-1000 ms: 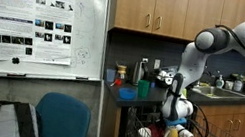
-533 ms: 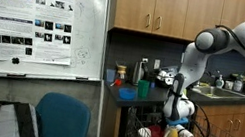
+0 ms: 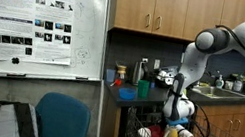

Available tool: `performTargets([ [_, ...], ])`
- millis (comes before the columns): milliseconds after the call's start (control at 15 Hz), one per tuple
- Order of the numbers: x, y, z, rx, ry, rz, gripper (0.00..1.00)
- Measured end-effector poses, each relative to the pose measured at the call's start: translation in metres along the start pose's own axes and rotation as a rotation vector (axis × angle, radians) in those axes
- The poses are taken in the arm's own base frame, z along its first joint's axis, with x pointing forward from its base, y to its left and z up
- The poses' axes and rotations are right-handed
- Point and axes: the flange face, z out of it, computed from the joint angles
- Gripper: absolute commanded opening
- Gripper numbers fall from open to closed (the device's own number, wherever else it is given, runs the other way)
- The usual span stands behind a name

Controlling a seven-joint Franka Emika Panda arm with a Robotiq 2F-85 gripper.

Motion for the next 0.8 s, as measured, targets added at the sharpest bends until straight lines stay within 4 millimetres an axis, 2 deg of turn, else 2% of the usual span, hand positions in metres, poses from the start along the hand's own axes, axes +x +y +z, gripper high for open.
performTargets([
  [800, -0.0009, -0.0003, -0.0032, 0.027, -0.007, -0.031, 0.02],
])
